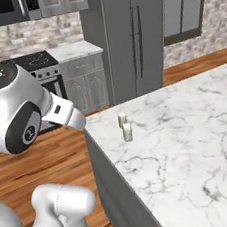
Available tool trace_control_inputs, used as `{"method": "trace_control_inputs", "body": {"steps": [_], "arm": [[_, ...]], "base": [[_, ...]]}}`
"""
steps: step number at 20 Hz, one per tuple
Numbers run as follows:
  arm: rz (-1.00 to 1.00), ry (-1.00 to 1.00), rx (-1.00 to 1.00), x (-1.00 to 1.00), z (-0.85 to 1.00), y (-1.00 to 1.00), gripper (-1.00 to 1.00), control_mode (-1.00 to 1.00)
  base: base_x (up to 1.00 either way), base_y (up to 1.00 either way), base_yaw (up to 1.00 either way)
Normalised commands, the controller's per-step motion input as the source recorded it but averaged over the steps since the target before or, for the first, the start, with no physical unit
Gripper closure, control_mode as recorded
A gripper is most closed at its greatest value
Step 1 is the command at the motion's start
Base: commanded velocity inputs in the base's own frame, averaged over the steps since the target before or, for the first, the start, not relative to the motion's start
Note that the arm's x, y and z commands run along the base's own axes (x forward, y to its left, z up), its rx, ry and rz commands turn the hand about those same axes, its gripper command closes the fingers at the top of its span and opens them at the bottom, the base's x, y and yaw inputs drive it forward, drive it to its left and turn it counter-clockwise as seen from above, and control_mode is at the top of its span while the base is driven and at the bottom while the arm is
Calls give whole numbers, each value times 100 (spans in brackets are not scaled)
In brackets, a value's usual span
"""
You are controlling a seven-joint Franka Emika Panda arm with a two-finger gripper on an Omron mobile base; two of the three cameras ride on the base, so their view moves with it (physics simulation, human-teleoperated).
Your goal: Pick the boxed drink, boxed drink, can from the counter and place them in the open cabinet.
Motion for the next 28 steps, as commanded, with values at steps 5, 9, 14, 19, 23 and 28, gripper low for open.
{"method": "trace_control_inputs", "body": {"steps": [5,9,14,19,23,28], "arm": [[-4,8,0,44,-29,-22,-100,-100],[-2,7,0,51,-40,-31,-100,-100],[0,3,0,44,-53,-25,-100,-100],[0,1,0,43,-39,-13,-100,-100],[0,0,0,38,-22,-11,-100,-100],[0,3,0,34,-21,-6,-100,-100]], "base": [[0,0,0],[0,0,0],[0,0,0],[0,0,0],[0,0,0],[0,0,0]]}}
